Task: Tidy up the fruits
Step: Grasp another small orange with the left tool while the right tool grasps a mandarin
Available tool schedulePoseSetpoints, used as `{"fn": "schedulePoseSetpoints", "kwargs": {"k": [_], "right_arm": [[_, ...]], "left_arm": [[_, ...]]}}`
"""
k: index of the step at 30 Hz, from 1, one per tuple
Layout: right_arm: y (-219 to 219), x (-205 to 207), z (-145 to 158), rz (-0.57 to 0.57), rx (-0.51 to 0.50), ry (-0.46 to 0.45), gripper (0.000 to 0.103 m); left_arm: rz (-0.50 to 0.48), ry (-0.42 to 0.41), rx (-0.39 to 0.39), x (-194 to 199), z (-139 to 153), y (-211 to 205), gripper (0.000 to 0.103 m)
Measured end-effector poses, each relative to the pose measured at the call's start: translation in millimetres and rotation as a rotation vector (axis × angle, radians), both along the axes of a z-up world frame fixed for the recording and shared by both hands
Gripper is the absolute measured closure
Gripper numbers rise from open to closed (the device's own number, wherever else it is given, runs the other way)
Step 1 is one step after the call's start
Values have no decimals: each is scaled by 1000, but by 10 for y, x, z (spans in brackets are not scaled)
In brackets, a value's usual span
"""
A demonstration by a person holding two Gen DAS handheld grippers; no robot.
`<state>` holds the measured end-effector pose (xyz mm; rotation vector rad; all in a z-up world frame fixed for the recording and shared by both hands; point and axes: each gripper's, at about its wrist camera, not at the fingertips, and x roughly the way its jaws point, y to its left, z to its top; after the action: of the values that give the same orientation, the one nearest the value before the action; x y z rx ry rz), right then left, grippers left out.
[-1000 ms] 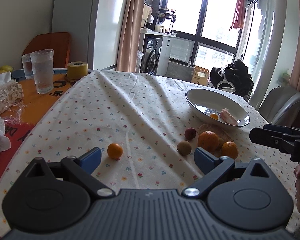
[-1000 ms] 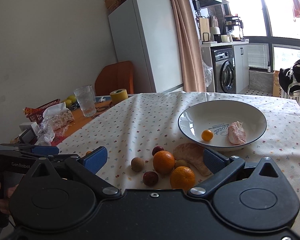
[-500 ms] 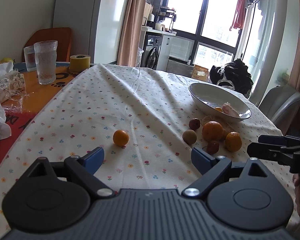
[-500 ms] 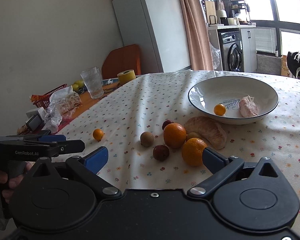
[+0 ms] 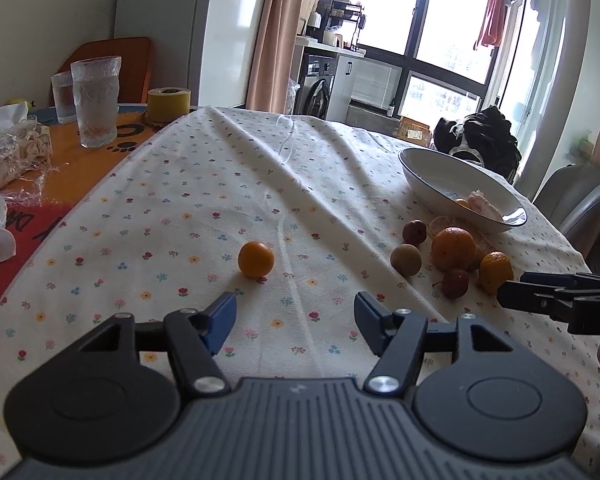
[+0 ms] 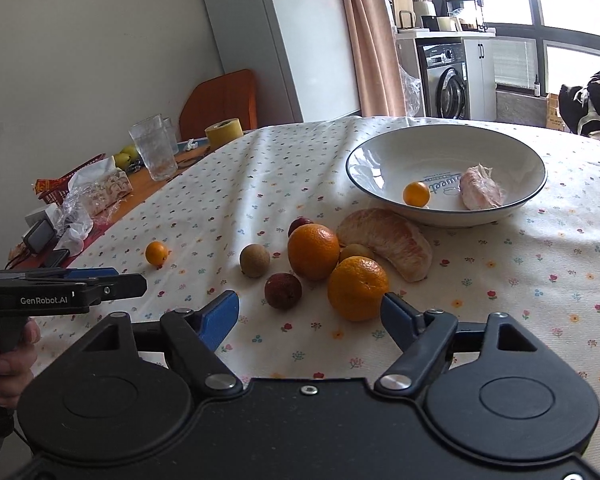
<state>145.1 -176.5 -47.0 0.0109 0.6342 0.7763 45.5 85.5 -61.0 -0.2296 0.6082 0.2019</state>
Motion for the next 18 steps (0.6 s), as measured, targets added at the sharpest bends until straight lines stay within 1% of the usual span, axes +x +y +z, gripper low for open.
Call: {"fn": "schedulePoseSetpoints", "kwargs": {"k": [5, 7, 11, 15, 18], "right_arm": [[11, 110, -44, -27, -12, 2, 32], [27, 136, -62, -30, -19, -1, 35], [73, 203, -99, -33, -26, 5, 37], [120, 264, -135, -36, -41, 15, 43], [140, 278, -143, -41, -50, 8, 48]], "left_arm": [[33, 11, 7, 105, -24, 48, 45], [42, 5, 13, 153, -24, 54, 46], [66, 2, 18, 266, -42, 75, 49], [93, 9, 24, 384, -83, 129, 50], [103, 12, 13, 452, -111, 180, 54]]}}
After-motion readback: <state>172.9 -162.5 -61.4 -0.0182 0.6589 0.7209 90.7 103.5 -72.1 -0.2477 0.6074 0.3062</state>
